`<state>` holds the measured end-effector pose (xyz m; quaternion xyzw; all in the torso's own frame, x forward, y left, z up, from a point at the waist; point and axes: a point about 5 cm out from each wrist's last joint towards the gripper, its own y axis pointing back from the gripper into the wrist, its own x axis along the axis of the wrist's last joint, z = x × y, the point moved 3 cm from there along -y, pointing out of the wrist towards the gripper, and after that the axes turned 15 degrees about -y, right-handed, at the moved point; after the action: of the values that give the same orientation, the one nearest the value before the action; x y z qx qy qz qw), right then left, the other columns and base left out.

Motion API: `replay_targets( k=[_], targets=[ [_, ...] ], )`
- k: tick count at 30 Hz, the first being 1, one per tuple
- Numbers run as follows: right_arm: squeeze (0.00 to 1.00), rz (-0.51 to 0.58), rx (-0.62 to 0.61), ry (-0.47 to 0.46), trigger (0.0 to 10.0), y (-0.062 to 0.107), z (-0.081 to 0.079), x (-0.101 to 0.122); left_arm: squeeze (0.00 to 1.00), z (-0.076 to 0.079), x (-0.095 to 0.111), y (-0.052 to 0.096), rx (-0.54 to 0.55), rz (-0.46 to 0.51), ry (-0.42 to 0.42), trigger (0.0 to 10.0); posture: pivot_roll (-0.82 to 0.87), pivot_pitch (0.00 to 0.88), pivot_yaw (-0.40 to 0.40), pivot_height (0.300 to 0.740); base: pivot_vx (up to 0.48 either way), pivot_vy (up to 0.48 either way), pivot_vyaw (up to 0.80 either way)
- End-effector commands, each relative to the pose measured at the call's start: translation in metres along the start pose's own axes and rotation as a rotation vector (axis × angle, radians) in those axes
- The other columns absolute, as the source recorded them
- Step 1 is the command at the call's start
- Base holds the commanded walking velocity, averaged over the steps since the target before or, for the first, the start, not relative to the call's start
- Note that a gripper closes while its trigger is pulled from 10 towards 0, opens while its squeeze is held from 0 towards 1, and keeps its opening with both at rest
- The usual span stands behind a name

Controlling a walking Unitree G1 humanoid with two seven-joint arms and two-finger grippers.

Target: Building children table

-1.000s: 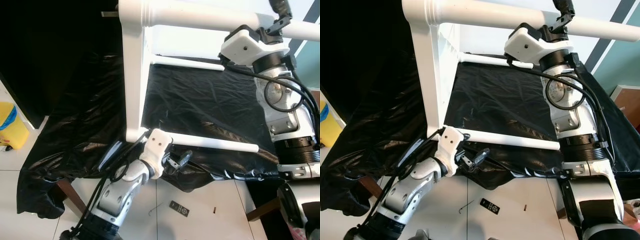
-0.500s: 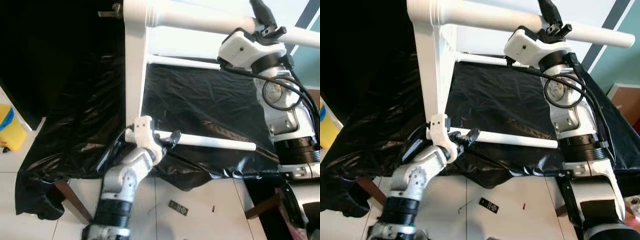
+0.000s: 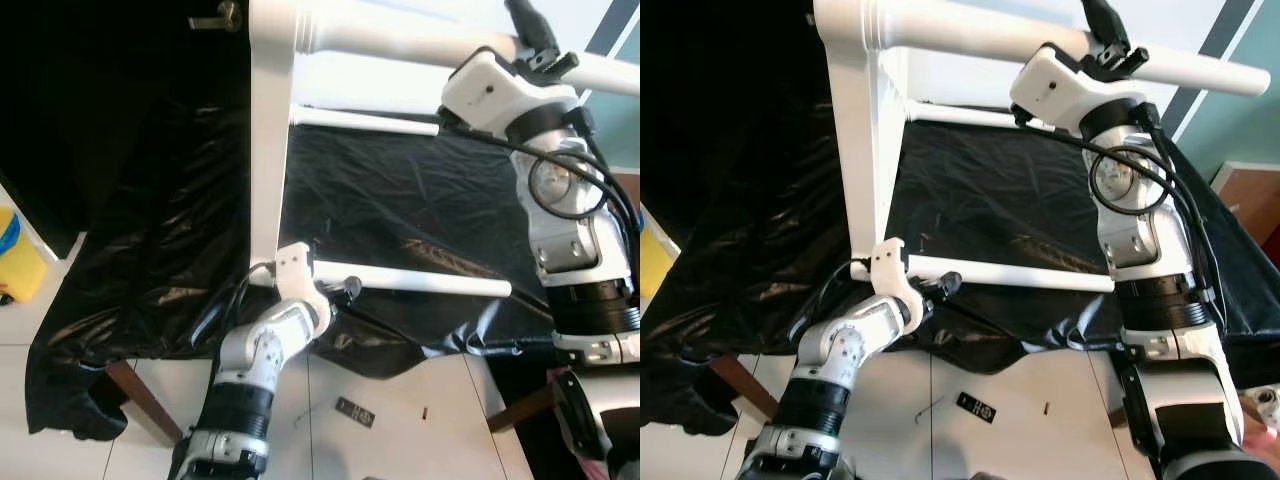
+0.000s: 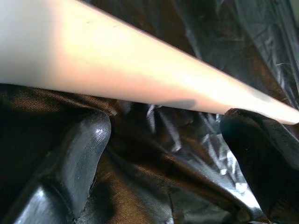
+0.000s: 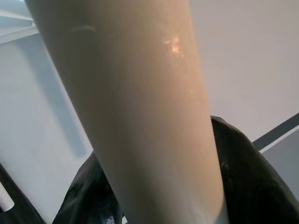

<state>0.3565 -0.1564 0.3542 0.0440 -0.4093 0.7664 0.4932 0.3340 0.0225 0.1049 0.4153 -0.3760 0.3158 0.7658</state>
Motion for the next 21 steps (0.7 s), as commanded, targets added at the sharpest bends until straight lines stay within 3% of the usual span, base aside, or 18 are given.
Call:
replay_targets(
  k=[1,4,10,14,21],
  targets=[
    [0.0,0.011,-0.141,-0.171,0.0,-0.001,0.029,0.005,0.0,0.05,0.004,-0.009,-0.115,0.01,0.129,10.0,0.01,0.048,-0.042,0.74,0.0,0.0,0.0],
    [0.0,0.006,-0.167,-0.203,0.0,-0.001,0.034,0.01,0.0,0.06,0.01,-0.016,-0.107,0.002,0.183,10.0,0.0,0.051,-0.035,0.74,0.0,0.0,0.0],
    [0.0,-0.014,-0.219,-0.292,0.0,-0.003,0.047,0.015,0.0,0.061,0.024,-0.023,-0.046,0.024,0.289,10.0,-0.01,0.053,-0.035,0.74,0.0,0.0,0.0],
    [0.0,-0.026,-0.242,-0.321,0.0,-0.004,0.054,0.014,0.0,0.064,0.032,-0.025,-0.036,0.05,0.261,10.0,-0.01,0.052,-0.034,0.74,0.0,0.0,0.0],
    [0.0,-0.085,-0.307,-0.374,0.0,-0.004,0.069,0.008,0.0,0.083,0.045,-0.033,0.0,0.102,0.191,10.0,-0.02,0.051,-0.031,0.74,0.0,0.0,0.0]
  ],
)
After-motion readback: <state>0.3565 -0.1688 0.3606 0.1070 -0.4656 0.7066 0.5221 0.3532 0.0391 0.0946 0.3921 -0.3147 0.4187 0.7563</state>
